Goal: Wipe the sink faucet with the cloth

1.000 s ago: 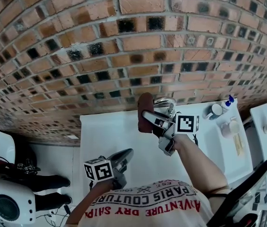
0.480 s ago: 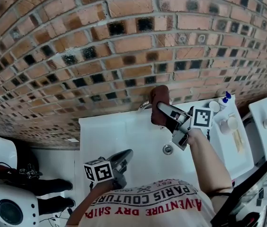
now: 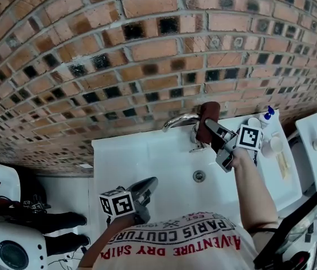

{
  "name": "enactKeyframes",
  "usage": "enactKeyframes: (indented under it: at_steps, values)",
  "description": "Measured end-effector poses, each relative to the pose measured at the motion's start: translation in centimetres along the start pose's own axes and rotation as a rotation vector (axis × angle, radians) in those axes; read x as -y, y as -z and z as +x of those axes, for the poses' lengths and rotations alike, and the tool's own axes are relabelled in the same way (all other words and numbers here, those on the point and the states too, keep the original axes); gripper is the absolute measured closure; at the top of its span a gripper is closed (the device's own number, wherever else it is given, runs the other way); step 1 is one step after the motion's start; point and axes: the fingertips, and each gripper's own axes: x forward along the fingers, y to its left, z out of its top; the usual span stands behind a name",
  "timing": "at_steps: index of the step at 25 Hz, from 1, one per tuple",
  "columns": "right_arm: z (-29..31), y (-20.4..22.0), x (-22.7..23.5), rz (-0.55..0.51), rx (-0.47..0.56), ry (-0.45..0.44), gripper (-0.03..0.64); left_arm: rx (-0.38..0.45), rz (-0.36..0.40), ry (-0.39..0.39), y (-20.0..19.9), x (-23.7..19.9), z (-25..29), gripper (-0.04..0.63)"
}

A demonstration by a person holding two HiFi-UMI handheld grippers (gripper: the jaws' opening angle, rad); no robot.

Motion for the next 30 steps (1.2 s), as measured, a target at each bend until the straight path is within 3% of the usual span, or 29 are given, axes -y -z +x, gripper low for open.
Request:
enactKeyframes:
  at_steps: [5,11,19,24,29,30]
  values:
    - [0.0,2.8,4.7,0.062,-0.054,0.140,0.525,-0.016,-0.020,0.004,0.5,-0.1,0.2,0.595]
    - [0.9,5.1,7.4,0.095,-0.085,0.163,0.525,-0.028,-0.028,0.003,0.7,-0.3,0.4,0.595]
    - [0.6,4.9,6.9,0.097,-0.096,0.171,0.525,-0.027,-0.013,0.005,0.7,-0.2,0.5,0.595]
    - [-0.6,5.1,3.1,0.058,-0.099,0.113,0.525,-0.021,0.003,0.017,0.5,0.3,0.7,0.595]
    - [-0.2,8.8,-2.7,0.032,-0.167,-0.097,0.525,-0.021,0.006,0.014,0.6,0.3,0.7,0.595]
    - [0.3,9.7,-3.1,0.026,-0.201,-0.105,0.525,-0.019,0.005,0.013,0.6,0.2,0.7,0.595]
